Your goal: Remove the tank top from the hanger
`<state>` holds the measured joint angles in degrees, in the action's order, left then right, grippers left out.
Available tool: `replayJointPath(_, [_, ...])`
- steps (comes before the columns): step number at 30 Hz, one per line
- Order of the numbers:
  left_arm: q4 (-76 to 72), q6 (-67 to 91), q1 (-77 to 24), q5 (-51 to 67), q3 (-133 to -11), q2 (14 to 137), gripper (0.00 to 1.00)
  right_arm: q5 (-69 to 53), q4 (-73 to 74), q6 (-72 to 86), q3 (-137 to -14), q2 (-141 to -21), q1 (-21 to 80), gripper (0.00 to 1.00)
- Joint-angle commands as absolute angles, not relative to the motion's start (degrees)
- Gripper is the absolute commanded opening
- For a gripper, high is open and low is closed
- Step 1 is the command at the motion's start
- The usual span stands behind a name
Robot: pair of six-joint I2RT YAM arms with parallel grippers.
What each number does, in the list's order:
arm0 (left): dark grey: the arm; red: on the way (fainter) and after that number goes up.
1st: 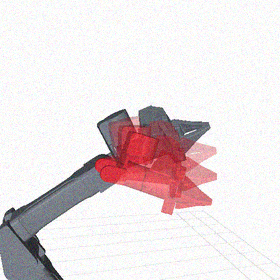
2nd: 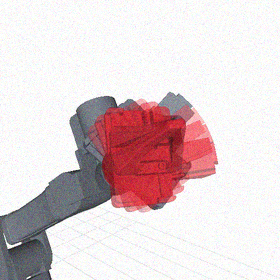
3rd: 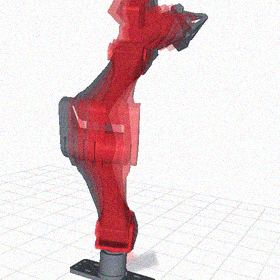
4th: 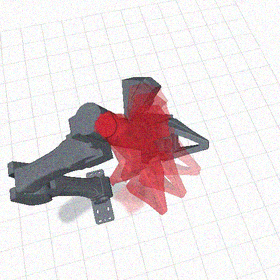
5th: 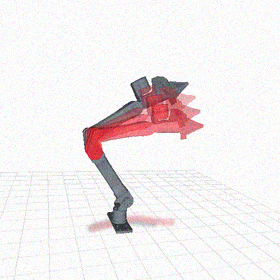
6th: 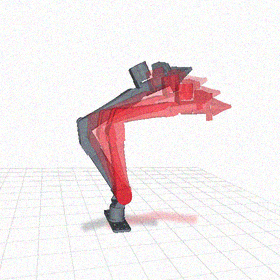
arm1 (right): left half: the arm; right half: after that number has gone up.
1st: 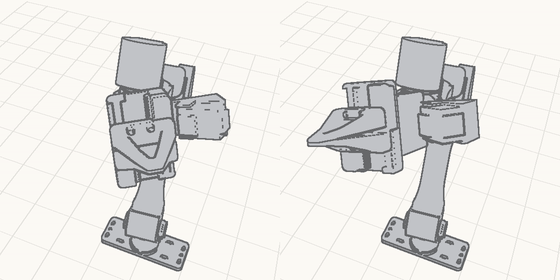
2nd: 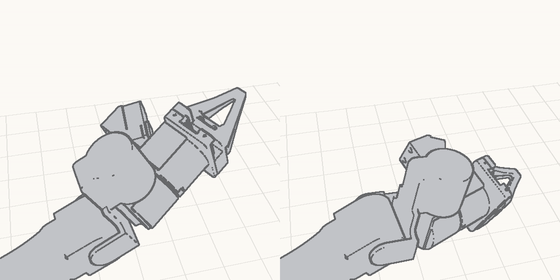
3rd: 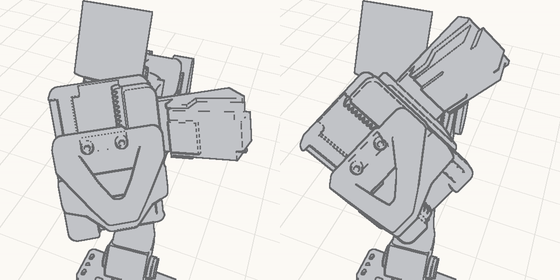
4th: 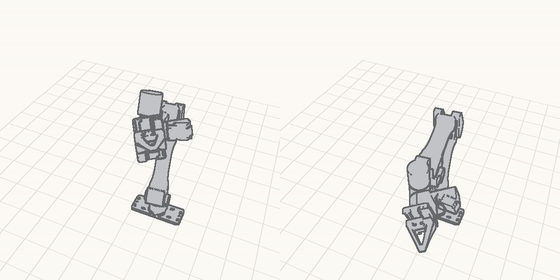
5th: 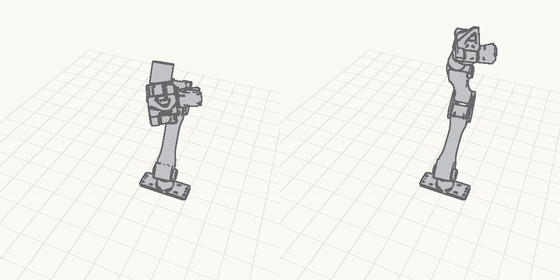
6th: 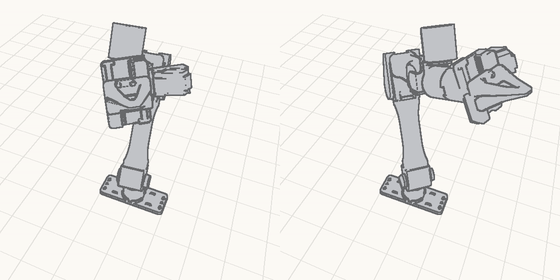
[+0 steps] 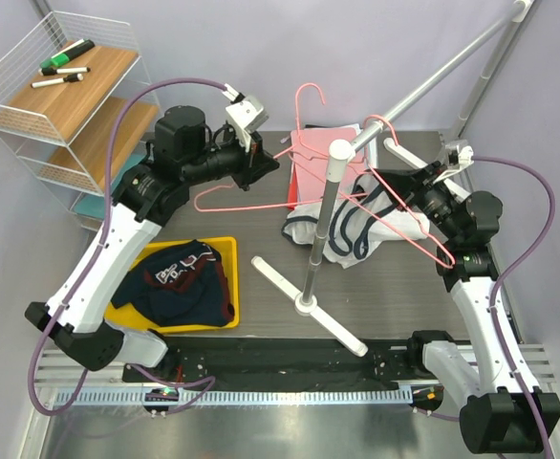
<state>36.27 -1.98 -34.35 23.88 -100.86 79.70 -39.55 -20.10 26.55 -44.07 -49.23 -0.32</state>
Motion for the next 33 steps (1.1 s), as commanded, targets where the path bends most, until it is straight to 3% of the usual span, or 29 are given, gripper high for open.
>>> replayJointPath(1, [32.8,-3.6,-33.7,22.9,-101.4,78.2,0.0,-26.9,-14.4,22.9,-47.3,-48.6,0.0,0.01])
replayJointPath(9, [38.0,-6.7,-33.0,23.3,-109.1,82.5,0.0,-18.1,-3.4,16.2,-49.5,-46.7,0.0,0.01])
replayJointPath(15, [38.9,-9.8,-30.8,23.8,-107.3,80.6,0.0,-11.6,9.4,10.5,-54.0,-46.2,0.0,0.01])
replayJointPath(24, [32.1,-11.0,-28.2,25.5,-104.3,82.3,0.0,-16.9,13.5,10.2,-52.9,-41.0,0.0,0.01])
replayJointPath(33, [23.6,-7.7,-23.3,31.4,-112.8,93.9,0.0,-18.8,22.5,8.9,-55.2,-36.0,0.0,0.01])
